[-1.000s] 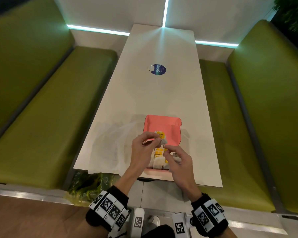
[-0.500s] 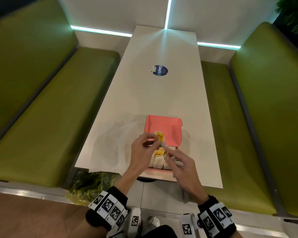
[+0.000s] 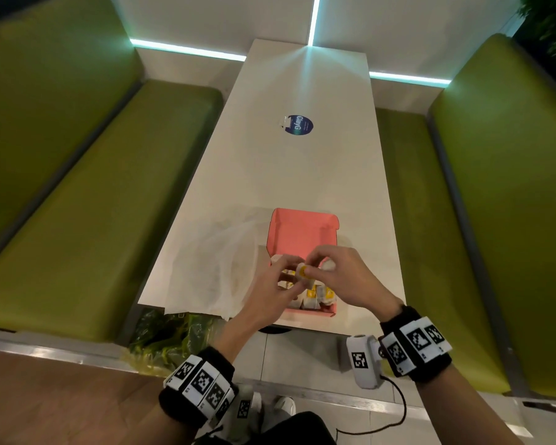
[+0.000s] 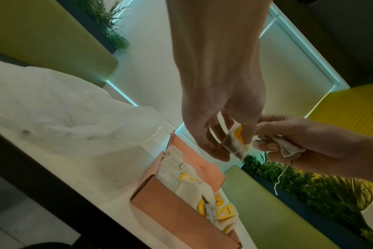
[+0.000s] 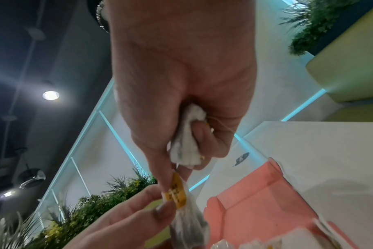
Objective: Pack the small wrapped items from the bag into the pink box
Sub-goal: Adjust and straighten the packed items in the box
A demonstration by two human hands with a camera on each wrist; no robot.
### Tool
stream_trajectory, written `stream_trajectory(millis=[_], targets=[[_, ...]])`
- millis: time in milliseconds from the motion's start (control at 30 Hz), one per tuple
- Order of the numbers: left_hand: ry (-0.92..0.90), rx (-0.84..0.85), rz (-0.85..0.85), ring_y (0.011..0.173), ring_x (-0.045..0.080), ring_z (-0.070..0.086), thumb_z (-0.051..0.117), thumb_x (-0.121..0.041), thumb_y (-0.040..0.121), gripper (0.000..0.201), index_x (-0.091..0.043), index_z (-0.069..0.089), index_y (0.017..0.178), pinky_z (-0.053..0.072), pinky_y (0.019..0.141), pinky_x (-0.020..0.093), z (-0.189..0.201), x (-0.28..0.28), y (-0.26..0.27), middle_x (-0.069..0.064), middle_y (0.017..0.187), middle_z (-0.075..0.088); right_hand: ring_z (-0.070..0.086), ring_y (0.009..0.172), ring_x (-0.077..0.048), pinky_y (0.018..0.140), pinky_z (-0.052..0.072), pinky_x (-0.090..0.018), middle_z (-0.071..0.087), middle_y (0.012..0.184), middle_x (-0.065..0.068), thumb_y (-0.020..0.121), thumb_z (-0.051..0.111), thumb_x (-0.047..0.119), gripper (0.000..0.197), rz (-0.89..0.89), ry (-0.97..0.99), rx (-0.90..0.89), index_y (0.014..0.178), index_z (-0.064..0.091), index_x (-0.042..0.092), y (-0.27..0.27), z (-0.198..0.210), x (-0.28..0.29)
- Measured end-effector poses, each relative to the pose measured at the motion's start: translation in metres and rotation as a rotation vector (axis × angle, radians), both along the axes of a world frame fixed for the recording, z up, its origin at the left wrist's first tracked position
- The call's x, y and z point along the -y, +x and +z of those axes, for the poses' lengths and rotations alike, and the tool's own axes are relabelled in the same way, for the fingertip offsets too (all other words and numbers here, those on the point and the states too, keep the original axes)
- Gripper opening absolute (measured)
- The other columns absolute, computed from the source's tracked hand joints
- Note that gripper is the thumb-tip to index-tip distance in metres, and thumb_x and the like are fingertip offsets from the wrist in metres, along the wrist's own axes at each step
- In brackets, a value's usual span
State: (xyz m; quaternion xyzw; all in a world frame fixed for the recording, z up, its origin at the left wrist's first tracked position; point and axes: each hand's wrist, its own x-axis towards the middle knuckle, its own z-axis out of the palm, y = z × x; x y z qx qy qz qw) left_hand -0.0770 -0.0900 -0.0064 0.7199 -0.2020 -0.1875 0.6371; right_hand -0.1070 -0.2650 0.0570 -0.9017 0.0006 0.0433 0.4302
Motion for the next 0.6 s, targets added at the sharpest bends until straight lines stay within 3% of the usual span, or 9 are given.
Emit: stream_trajectory(millis=[100,300,433,500,600], targets=[[0.0,0.056,0.01,0.086,0.013,0.068,0.063,-0.014,0.096,0.009,-0.023,0.062,0.098,0.057,0.065,0.03,0.002,0.005,0.0,-0.018,0.087,0.066,0.06,0.086,-0.001,0.075,0.043,-0.012,0.067,0.084,0.012,0.09,0.07,0.027,0.006,0.026,-0.056,0.038,0.087,0.07,0.022,0.004,0.007,0.003],[-0.009,0.076,0.027,0.081,0.009,0.066,0.063,-0.01,0.096,0.007,-0.018,0.063,0.097,0.054,0.061,0.023,0.001,0.009,0.002,-0.02,0.082,0.066,0.058,0.092,-0.003,0.079,0.05,-0.027,0.063,0.096,0.016,0.093,0.063,0.037,0.01,0.078,-0.19,0.008,0.1,0.064,0.029,0.005,0.005,0.008],[0.086,0.092,0.005,0.084,0.005,0.063,0.067,-0.02,0.094,0.013,-0.021,0.059,0.104,0.053,0.069,0.02,-0.004,0.009,0.001,-0.021,0.092,0.063,0.06,0.085,-0.009,0.075,0.053,-0.042,0.064,0.091,0.016,0.095,0.058,0.034,0.009,0.086,-0.289,-0.043,0.093,0.065,0.029,0.0,-0.001,0.008],[0.234,0.147,-0.016,0.087,0.005,0.06,0.068,-0.025,0.093,0.025,-0.022,0.055,0.113,0.051,0.074,0.018,-0.011,0.006,-0.003,-0.014,0.103,0.061,0.059,0.085,-0.012,0.072,0.053,-0.043,0.064,0.092,0.016,0.096,0.055,0.035,0.01,0.053,-0.362,-0.054,0.092,0.062,0.029,-0.003,-0.006,0.012],[0.47,0.313,-0.102,0.097,0.011,0.054,0.064,-0.028,0.095,0.025,-0.02,0.053,0.117,0.05,0.081,0.026,-0.023,0.004,-0.011,-0.006,0.115,0.058,0.059,0.084,-0.019,0.069,0.051,-0.04,0.066,0.097,0.006,0.098,0.052,0.037,0.01,0.009,-0.494,-0.12,0.094,0.055,0.029,-0.011,-0.016,0.017]])
